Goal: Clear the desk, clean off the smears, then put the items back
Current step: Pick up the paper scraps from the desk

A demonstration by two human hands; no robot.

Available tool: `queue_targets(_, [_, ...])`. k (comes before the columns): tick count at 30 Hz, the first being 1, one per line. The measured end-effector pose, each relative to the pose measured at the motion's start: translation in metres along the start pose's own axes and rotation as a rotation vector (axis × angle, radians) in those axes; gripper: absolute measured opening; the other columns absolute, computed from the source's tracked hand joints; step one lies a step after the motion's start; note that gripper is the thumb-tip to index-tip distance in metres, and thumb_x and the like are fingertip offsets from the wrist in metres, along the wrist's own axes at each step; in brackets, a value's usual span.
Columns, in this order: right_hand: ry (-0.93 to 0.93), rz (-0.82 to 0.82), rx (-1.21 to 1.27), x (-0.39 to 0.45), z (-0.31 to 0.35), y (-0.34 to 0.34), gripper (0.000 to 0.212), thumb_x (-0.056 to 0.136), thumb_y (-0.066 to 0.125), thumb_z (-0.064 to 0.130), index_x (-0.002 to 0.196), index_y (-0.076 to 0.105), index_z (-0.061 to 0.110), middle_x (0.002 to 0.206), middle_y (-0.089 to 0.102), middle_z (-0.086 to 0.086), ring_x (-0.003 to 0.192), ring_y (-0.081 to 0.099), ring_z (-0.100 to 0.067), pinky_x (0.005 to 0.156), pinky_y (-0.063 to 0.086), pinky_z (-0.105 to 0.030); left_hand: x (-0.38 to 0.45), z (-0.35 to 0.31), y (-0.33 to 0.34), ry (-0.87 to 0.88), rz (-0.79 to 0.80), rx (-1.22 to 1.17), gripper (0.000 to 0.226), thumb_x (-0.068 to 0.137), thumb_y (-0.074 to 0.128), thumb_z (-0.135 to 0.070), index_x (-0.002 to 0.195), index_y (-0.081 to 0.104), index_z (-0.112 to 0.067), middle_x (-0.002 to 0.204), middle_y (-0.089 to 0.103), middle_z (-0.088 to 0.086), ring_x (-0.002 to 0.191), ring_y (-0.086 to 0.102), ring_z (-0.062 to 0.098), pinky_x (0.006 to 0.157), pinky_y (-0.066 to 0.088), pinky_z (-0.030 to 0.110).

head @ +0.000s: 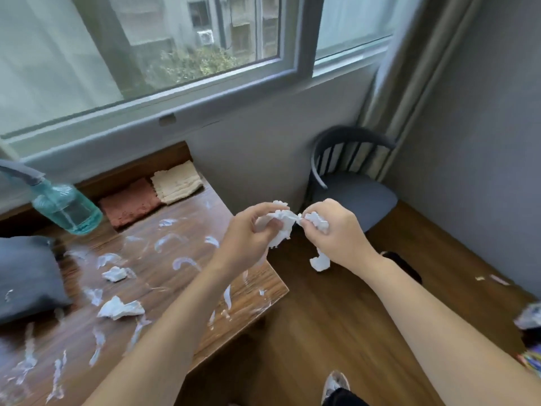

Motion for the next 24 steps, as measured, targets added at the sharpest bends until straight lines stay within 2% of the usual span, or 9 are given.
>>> queue_targets(3, [0.056,-0.061,0.006,-0.014,-0.044,-0.043,0.005,0.093,0.072,0.014,0.098,0.072,0.016,0.091,0.064,0.002,0.084,0.061,-0.011,0.076,0.048,-0.016,0.024,-0.021,0.050,0.016,0.027,-0.017,0.023,0.102,0.069,-0.028,0.124,0.074,-0.030,0.122,0.073,-0.020,0.120,0.064,0.002,0.101,0.052,0.028])
queue_targets(5, [0.094,-0.080,-0.008,-0.026,-0.078,-0.071,0.005,0.092,0.072,0.015,0.097,0.072,0.017,0.090,0.063,0.003,0.084,0.060,-0.010,0.075,0.045,-0.013,0.039,-0.038,0.088,0.022,0.049,-0.026,0.020,0.102,0.070,-0.029,0.122,0.072,-0.030,0.116,0.072,-0.023,0.112,0.066,0.002,0.093,0.049,0.018])
queue_targets(7, [0.122,-0.087,-0.030,-0.038,-0.113,-0.096,0.005,0.092,0.071,0.015,0.096,0.072,0.017,0.089,0.062,0.004,0.083,0.059,-0.009,0.075,0.042,-0.010,0.052,-0.051,0.128,0.018,0.063,-0.020,0.019,0.101,0.069,-0.027,0.120,0.068,-0.030,0.113,0.070,-0.023,0.098,0.066,0.002,0.082,0.046,0.011])
queue_targets(10, [0.158,-0.114,-0.054,-0.060,-0.161,-0.126,0.006,0.090,0.073,0.011,0.095,0.072,0.014,0.089,0.060,0.003,0.079,0.059,-0.009,0.073,0.043,-0.010,0.074,-0.064,0.185,0.016,0.124,0.009,0.016,0.102,0.069,-0.023,0.116,0.066,-0.029,0.108,0.070,-0.017,0.080,0.060,0.000,0.072,0.043,0.010])
queue_targets(14, [0.261,-0.177,-0.062,-0.085,-0.223,-0.155,0.007,0.089,0.075,0.007,0.094,0.072,0.011,0.088,0.057,0.006,0.078,0.056,0.001,0.072,0.040,-0.006,0.108,-0.068,0.254,0.022,0.187,0.024,0.012,0.100,0.070,-0.019,0.110,0.068,-0.025,0.111,0.070,-0.018,0.095,0.062,-0.002,0.080,0.043,0.009])
queue_targets(16, [0.321,-0.226,-0.062,-0.096,-0.255,-0.160,0.009,0.088,0.076,0.006,0.094,0.073,0.011,0.089,0.057,0.006,0.080,0.056,0.004,0.074,0.039,-0.005,0.128,-0.063,0.287,0.019,0.225,0.017,0.011,0.100,0.070,-0.020,0.109,0.067,-0.026,0.112,0.070,-0.018,0.096,0.064,0.002,0.080,0.045,0.011])
queue_targets(19, [0.396,-0.269,-0.070,-0.107,-0.304,-0.152,0.009,0.088,0.076,0.008,0.096,0.072,0.012,0.090,0.057,0.006,0.079,0.056,-0.002,0.075,0.039,-0.006,0.159,-0.048,0.337,0.026,0.278,0.023,0.012,0.100,0.070,-0.018,0.109,0.067,-0.024,0.113,0.071,-0.017,0.097,0.065,0.005,0.080,0.047,0.012])
queue_targets(24, [0.463,-0.329,-0.082,-0.119,-0.385,-0.128,0.007,0.088,0.073,0.008,0.095,0.072,0.007,0.090,0.058,-0.001,0.082,0.056,-0.008,0.078,0.042,-0.010,0.216,-0.009,0.420,0.031,0.324,0.017,0.014,0.101,0.068,-0.014,0.110,0.066,-0.024,0.107,0.068,-0.013,0.097,0.063,0.000,0.076,0.045,0.006])
Point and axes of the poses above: each hand's wrist, its own x-axis towards the middle knuckle, its own y-axis out of the palm, z = x × y, the point moved 3 cm from there along x, towards the middle knuckle
